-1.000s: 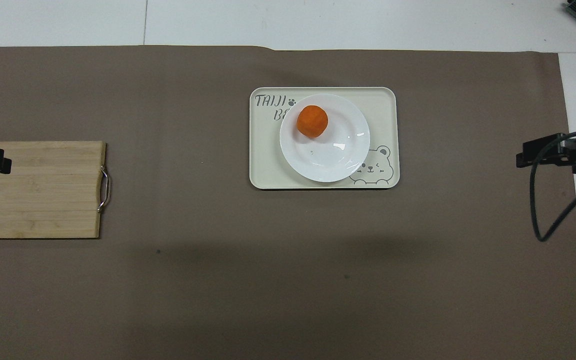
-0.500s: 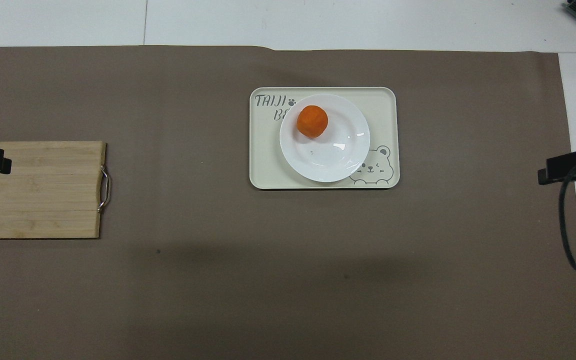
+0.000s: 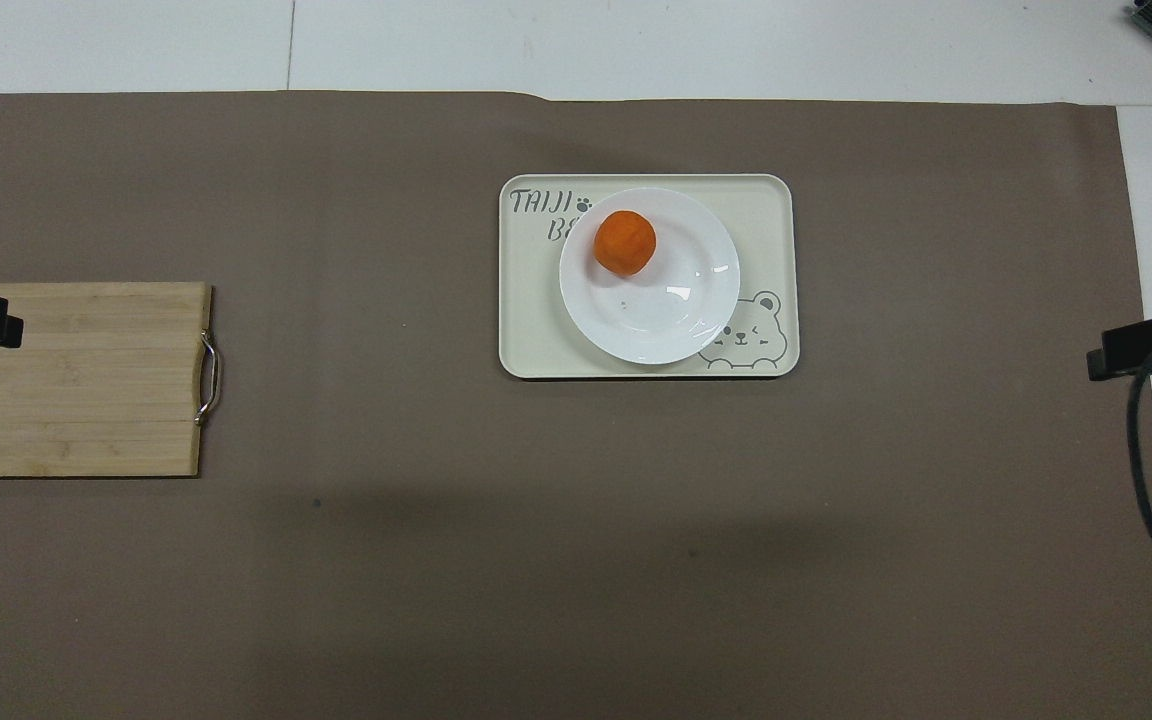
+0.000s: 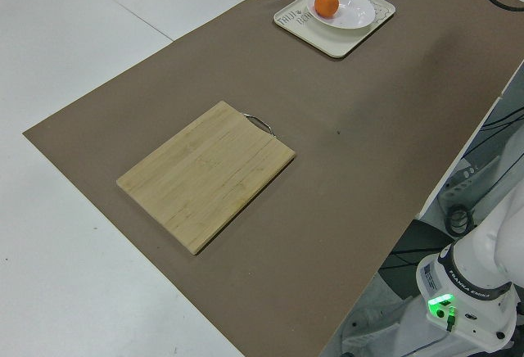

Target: Place orange and plate with both arms

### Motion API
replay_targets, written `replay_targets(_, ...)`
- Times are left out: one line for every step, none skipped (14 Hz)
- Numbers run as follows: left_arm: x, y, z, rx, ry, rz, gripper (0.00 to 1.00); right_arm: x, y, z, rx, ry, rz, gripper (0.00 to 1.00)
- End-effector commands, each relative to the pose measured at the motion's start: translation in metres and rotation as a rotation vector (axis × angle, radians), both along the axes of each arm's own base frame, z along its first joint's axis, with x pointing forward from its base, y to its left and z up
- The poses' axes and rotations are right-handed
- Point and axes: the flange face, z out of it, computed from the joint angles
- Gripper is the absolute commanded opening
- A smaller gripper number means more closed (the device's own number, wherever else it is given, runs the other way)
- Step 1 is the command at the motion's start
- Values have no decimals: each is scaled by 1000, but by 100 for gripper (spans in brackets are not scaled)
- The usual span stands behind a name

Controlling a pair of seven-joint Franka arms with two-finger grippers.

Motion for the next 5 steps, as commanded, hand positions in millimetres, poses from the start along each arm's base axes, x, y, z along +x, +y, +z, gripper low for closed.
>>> replay_targets(-7,3,1,6,1,10,100,-17,-7,-5,-43,-22,44,100)
replay_targets(-8,3,1,6,4,10,100,-17,-8,-5,-44,-22,43,100)
replay_targets(-8,1,1,12,9,6,100,-16,-4,-1,-47,-30,48,100)
replay_targets(-8,0,1,13,6,3,100,-16,0,5,-48,-38,49,100)
replay_targets(-8,0,1,13,7,3,100,-16,0,5,-46,-36,48,100)
